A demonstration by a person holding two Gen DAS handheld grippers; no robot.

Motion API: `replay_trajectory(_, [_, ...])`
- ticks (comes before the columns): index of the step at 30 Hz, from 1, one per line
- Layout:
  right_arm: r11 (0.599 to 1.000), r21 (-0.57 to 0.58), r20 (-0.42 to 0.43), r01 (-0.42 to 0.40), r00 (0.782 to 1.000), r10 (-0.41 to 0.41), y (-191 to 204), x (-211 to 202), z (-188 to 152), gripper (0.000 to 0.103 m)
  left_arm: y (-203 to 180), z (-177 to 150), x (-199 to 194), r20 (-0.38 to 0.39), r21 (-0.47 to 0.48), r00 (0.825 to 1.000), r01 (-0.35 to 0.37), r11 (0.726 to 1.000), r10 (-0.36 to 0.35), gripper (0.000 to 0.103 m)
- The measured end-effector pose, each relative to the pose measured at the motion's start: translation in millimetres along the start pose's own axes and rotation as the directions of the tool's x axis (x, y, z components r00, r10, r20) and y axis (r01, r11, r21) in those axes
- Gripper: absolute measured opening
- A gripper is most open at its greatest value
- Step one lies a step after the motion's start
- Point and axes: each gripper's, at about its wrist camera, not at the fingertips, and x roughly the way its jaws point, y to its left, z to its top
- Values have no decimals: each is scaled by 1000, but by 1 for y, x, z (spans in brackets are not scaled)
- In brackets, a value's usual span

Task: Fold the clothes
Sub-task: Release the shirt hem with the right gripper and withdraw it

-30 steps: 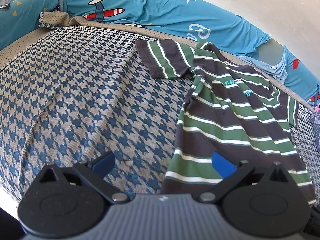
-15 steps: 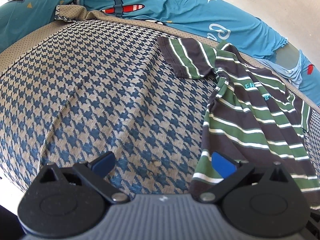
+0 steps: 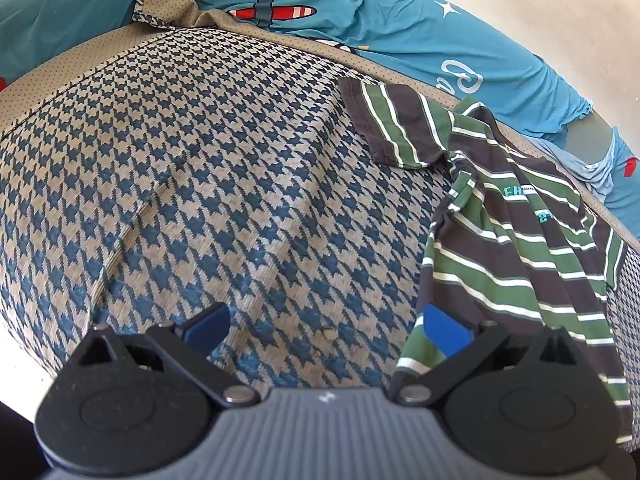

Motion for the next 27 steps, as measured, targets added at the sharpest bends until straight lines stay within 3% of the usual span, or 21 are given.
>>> replay_trajectory(4, [999,38,7,-6,1000,6,-4,4,0,38,1,1,-1,4,-10,1000,2,1000,-2,103])
replay_trajectory(10, [999,29,16,23,1000,-23,1,5,2,13,2,1,-3,16,-16,1000,-8,1000,8,103])
replay_trajectory(12, [998,64,11,15,1000,-16,-5,5,5,10,2,2,-4,19,-12,1000,-11,1000,11,103])
replay_trajectory(18, [986,161,42,-32,999,26,-17,-5,14,9,-1,4,-10,52,5,998,-32,999,31,103])
replay_trajectory(21, [975,206,74,-85,995,71,-19,-12,21,9,0,8,-21,104,5,993,-48,999,47,103])
replay_trajectory(27, [939,271,123,-211,975,183,-17,-19,29,9,9,16,-43,220,-29,969,-110,994,114,103])
